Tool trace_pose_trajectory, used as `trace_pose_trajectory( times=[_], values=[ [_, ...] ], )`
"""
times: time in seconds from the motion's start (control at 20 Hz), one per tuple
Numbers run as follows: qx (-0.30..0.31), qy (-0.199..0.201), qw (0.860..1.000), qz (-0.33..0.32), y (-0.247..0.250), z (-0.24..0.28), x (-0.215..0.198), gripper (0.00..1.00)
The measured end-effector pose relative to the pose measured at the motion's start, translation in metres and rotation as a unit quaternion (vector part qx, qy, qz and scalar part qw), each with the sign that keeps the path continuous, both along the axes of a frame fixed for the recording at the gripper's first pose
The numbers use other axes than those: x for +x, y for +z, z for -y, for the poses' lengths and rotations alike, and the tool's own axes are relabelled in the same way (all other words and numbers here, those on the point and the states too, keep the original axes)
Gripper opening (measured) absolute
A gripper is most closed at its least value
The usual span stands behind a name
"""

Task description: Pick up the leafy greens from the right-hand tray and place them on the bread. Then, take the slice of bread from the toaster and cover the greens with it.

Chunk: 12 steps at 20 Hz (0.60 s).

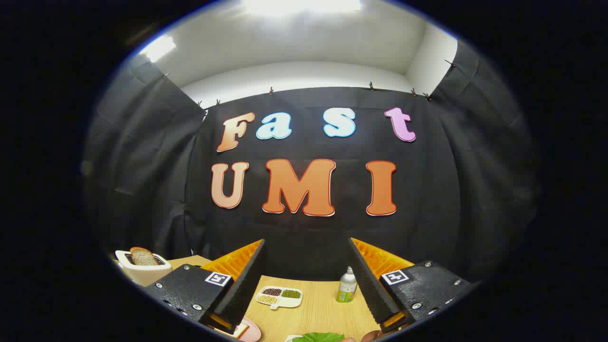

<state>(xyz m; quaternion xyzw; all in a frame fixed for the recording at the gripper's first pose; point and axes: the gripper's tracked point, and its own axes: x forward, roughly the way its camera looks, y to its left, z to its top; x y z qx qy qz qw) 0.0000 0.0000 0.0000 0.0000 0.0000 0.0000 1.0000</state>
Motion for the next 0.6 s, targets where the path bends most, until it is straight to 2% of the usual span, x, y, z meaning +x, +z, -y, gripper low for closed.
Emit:
trace_pose_trajectory(
  times=[0.6],
  values=[
    [-0.002, 0.009, 1.000, 0.003, 0.022, -0.002, -0.035, 0.99]
  ],
)
